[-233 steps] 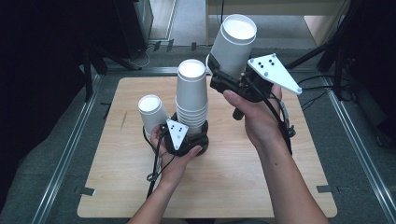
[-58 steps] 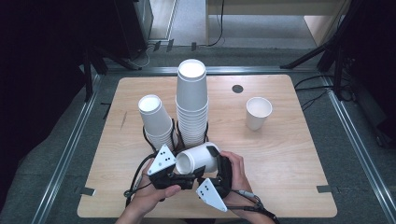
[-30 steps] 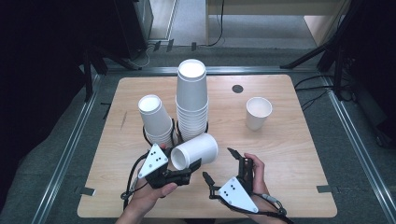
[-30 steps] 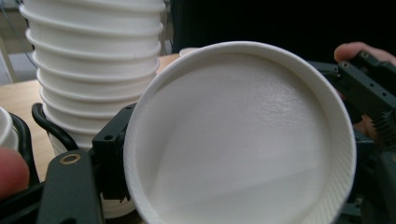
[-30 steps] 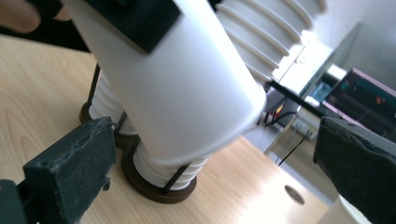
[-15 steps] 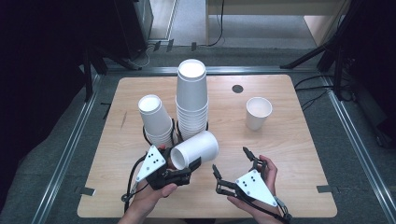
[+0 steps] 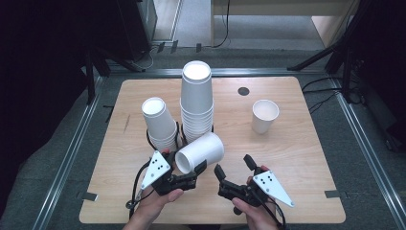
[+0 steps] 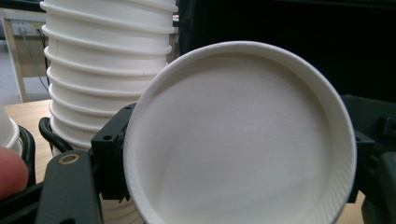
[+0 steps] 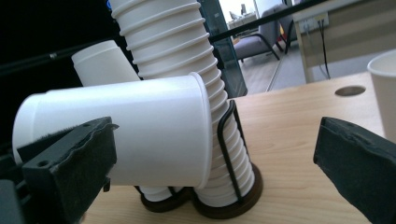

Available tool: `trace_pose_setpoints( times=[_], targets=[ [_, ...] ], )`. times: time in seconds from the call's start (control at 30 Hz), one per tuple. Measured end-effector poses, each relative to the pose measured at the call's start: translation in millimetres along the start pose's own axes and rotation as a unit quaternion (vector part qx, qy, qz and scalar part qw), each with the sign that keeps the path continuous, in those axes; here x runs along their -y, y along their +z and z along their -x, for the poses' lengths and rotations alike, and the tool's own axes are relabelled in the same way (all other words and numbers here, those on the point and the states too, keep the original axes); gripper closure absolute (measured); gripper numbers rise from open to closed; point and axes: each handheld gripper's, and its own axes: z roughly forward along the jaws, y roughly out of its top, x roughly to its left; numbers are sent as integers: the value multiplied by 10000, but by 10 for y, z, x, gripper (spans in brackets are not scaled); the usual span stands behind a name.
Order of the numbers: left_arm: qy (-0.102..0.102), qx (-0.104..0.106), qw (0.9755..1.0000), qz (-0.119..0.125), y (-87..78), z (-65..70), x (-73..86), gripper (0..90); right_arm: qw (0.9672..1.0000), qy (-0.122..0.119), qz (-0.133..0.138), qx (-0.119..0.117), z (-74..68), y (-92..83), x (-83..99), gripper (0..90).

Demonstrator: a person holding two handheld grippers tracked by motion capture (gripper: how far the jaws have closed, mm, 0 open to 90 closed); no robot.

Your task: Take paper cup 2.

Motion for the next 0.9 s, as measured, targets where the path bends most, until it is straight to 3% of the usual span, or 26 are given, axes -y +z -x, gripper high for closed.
trace_pose_setpoints(
  times=[0.13, 0.17, 0.2, 0.23, 0.27, 0.3, 0.47, 0.5, 0.53, 0.63, 0.67, 0.7, 0.73, 0.77, 0.8, 0.83, 0.87, 0.9],
  targets=[
    [-6, 19, 10000, 72, -1, -3, 12, 219, 9990, 439, -22, -46, -15, 13, 6, 0],
    [-6, 19, 10000, 72, -1, -3, 12, 219, 9990, 439, -22, -46, -15, 13, 6, 0],
    [-30, 36, 9999, 97, -1, -4, 15, 219, 9960, 867, -10, -222, -19, 11, -5, 0],
    [-47, 46, 9999, 104, 1, -4, 15, 219, 9960, 867, -10, -222, -19, 11, -5, 0],
    [-38, 57, 9999, 142, 3, 0, 13, 219, 9925, 1194, 32, -239, -36, 10, -26, 0],
    [-38, 57, 9999, 142, 3, 0, 13, 219, 9916, 1269, 61, -232, -46, 10, -34, 0],
    [-15, 44, 9997, 238, 5, 21, 19, 219, 9806, 1950, -3, -216, -90, 34, -57, 0],
    [-15, 44, 9997, 238, 5, 21, 19, 219, 9806, 1950, -3, -216, -90, 34, -57, 0],
    [9, 11, 9996, 283, 11, 21, 33, 219, 9769, 2127, -19, -197, -104, 43, -54, 0],
    [-142, 51, 9994, 323, 10, -8, 39, 219, 9590, 2817, -71, -301, -142, 45, -81, 0],
    [-168, 68, 9993, 327, 9, -14, 38, 219, 9556, 2938, 8, -212, -170, 37, -102, 0],
    [-168, 68, 9993, 327, 9, -14, 38, 219, 9556, 2938, 8, -212, -170, 37, -102, 0],
    [-110, 49, 9994, 324, 8, -7, 38, 219, 9422, 3350, -13, -82, -197, 32, -137, 0],
    [-110, 49, 9994, 324, 8, -7, 38, 219, 9369, 3494, -56, -63, -210, 34, -150, 0],
    [-137, 79, 9993, 336, 7, 1, 35, 219, 9349, 3548, -65, -18, -229, 34, -158, 0],
    [-137, 79, 9993, 336, 7, 1, 35, 219, 9349, 3548, -65, -18, -229, 34, -158, 0],
    [-142, 99, 9992, 353, 3, 10, 31, 219, 9311, 3645, -84, 109, -246, 40, -153, 0],
    [-142, 99, 9992, 353, 3, 10, 31, 218, 9311, 3645, -84, 109, -246, 40, -153, 0]
  ],
)
